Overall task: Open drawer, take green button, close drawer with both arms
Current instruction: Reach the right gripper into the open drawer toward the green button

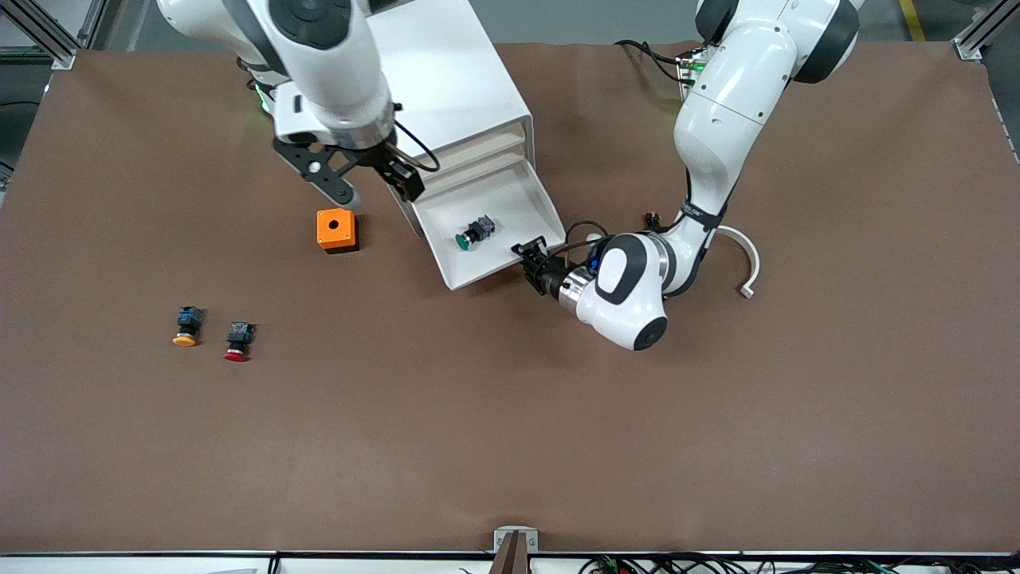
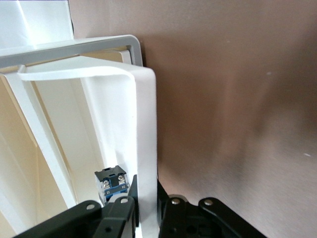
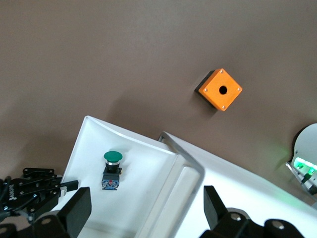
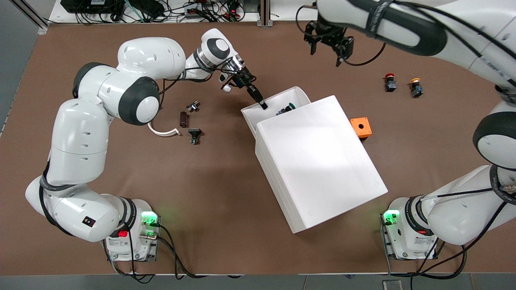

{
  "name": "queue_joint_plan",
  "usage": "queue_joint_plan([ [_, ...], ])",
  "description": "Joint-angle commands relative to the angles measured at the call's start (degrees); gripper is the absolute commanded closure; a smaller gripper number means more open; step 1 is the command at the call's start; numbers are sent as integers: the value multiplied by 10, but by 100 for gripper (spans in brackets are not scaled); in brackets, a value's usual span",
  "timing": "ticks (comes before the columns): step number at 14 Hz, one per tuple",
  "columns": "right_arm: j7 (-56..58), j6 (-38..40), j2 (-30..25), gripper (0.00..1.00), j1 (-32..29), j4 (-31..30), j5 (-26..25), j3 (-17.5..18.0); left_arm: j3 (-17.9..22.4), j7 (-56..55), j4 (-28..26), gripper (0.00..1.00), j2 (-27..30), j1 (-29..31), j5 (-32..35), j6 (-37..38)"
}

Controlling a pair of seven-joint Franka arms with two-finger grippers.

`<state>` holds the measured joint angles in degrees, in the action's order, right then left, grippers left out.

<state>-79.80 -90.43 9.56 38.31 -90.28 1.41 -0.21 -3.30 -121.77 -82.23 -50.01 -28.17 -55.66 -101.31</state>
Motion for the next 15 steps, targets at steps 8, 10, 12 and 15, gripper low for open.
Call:
queue_joint_plan([
  [8, -121, -125, 50, 0, 13, -60, 38, -6, 17, 42, 46, 0, -18, 15, 6, -52],
  [10, -162, -142, 68, 0, 15, -59, 40, -6, 24, 43, 54, 0, -18, 22, 16, -51],
  [12, -216, -163, 82, 0, 16, -58, 41, -6, 25, 43, 68, 0, -18, 34, 37, -51],
  [15, -211, -182, 104, 0, 19, -52, 41, -6, 24, 43, 77, 0, -10, 58, 70, -48],
])
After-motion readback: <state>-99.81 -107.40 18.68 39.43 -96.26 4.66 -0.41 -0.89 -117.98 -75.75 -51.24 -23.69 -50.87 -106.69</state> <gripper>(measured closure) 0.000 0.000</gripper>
